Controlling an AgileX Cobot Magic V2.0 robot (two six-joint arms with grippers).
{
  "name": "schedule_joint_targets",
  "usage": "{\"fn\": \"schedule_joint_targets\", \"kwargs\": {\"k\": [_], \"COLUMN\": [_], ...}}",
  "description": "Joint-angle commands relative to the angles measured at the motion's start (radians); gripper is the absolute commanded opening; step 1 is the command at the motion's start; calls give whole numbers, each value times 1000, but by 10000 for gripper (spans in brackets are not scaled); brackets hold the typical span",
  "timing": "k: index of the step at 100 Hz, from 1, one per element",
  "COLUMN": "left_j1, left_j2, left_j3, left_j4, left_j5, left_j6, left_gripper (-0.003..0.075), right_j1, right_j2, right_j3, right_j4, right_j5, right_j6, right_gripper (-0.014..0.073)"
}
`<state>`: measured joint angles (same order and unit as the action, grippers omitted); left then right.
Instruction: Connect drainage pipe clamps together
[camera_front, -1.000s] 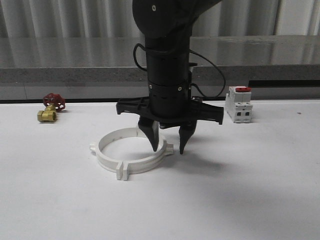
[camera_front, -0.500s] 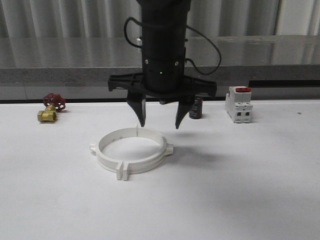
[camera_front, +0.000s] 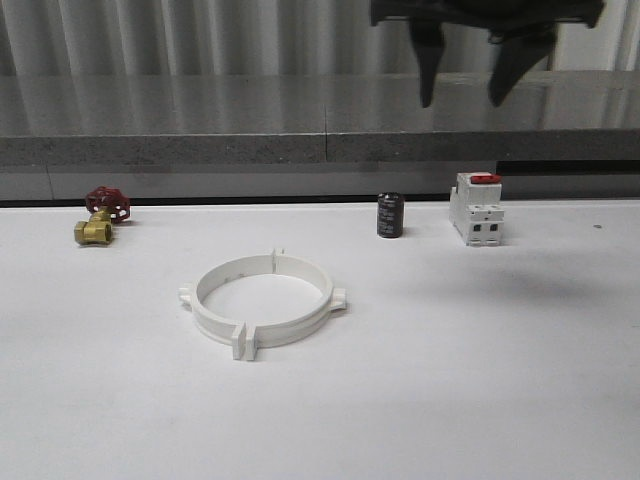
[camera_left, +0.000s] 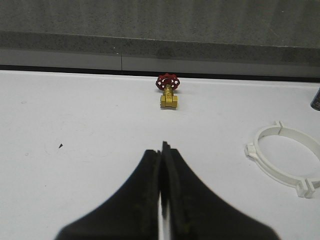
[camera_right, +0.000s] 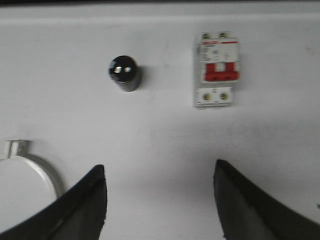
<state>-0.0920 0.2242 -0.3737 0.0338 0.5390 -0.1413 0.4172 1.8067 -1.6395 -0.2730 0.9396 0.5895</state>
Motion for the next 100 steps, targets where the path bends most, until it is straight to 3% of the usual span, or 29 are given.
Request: {"fn": "schedule_joint_targets", "kwargs": {"k": [1, 34, 66, 90, 100], "left_j1": [3, 3, 3, 3, 3], "left_j2": [9, 9, 9, 9, 9], "left_j3": [-28, -28, -28, -28, -28], "left_j4": [-1, -1, -1, -1, -1], "left_j5": [-77, -77, -77, -77, -77], "left_j6": [-1, -1, -1, -1, -1], "left_gripper": [-20, -20, -20, -20, -20], "right_j1": [-50, -228, -221, -221, -221], "right_j2": [-116, -390, -757, -999, -1089], "right_j3": [38, 361, 690, 881, 940], "right_j4": [-30, -30, -13, -13, -13], "right_j5": [-42, -154, -241, -255, -256], "right_j6": [-40, -51, -54, -182, -208], "right_gripper": [470, 470, 469, 466, 409]}}
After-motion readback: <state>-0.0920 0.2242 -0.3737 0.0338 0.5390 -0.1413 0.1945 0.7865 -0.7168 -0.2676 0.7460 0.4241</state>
